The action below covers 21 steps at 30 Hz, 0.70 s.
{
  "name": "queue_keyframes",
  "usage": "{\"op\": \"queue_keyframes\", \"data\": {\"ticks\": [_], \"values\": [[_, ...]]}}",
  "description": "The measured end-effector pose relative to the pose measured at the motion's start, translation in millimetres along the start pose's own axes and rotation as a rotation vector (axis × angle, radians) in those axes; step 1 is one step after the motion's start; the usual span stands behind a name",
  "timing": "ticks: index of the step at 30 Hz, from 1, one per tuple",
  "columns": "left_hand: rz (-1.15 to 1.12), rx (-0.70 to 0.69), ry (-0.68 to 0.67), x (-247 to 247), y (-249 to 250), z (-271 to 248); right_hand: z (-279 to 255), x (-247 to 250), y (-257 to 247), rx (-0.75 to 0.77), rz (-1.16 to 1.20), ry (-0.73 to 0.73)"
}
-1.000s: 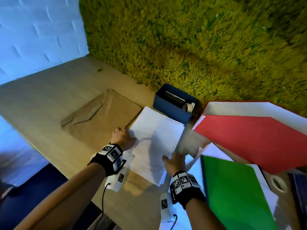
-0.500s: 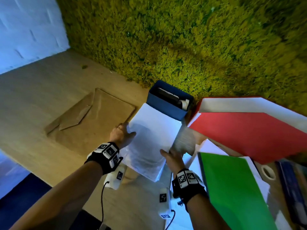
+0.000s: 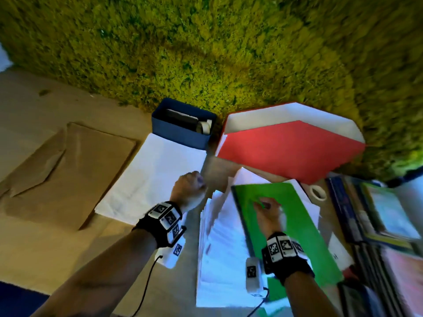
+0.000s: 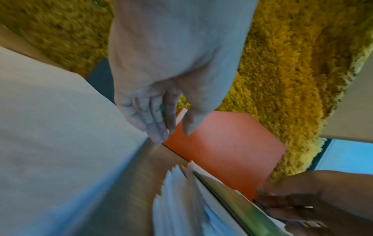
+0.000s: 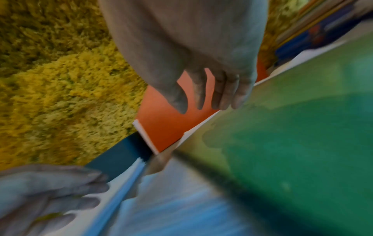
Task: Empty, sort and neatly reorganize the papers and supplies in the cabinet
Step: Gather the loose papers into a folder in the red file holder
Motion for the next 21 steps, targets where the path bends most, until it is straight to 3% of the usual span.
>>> {"op": "queue_keyframes", "data": {"ticks": [3, 6, 10, 14, 17, 21], "values": [[0.098, 0.016, -0.179, -41, 22, -10, 13, 49, 54, -0.172, -0.200, 0.059], [0.173, 0.085, -0.247, -68, 32, -15, 28, 74, 114, -0.332, -0.306, 0.029], [0.246, 0.146, -0.278, -87, 46, -21, 63, 72, 205, -0.406, -0.293, 0.009], [0.257, 0.217, -0.301, -94, 47, -21, 47, 84, 180, -0.363, -0.324, 0.043], [0.235, 0.211, -0.230, -98, 50, -23, 40, 94, 166, -0.379, -0.307, 0.026], [0.077, 0.334, -0.203, -100, 52, -29, 46, 96, 154, -0.404, -0.104, 0.057]]}}
Point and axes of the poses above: each hand's wrist, its own z-axis towards the middle knuckle, its own x-axis out of the back of the hand, y = z × x, the point moved 5 cm from there along z, towards the middle knuckle, and after that the axes turned 3 degrees about y, right-handed, at the moved point
